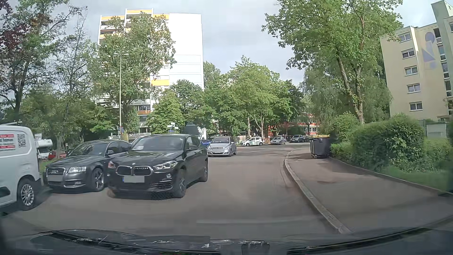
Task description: Follow the waypoints while adhering to traffic rules and regulations
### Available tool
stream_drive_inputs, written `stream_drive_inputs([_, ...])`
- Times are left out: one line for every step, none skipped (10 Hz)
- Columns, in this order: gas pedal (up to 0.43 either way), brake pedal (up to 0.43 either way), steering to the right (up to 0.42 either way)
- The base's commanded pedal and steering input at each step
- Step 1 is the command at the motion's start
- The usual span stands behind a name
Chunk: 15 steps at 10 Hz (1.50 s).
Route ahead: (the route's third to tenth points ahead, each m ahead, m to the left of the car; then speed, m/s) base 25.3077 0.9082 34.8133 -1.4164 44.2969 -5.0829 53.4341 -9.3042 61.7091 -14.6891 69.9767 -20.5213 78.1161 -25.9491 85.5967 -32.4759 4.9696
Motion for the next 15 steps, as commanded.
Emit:
stream_drive_inputs([0.000,0.000,0.040])
stream_drive_inputs([0.000,0.000,0.041])
stream_drive_inputs([0.000,0.000,0.042])
stream_drive_inputs([0.020,0.000,0.041])
stream_drive_inputs([0.059,0.000,0.042])
stream_drive_inputs([0.087,0.000,0.042])
stream_drive_inputs([0.087,0.000,0.042])
stream_drive_inputs([0.110,0.000,0.042])
stream_drive_inputs([0.118,0.000,0.039])
stream_drive_inputs([0.130,0.000,0.035])
stream_drive_inputs([0.138,0.000,0.033])
stream_drive_inputs([0.150,0.000,0.032])
stream_drive_inputs([0.150,0.000,0.032])
stream_drive_inputs([0.150,0.000,0.032])
stream_drive_inputs([0.150,0.000,0.028])
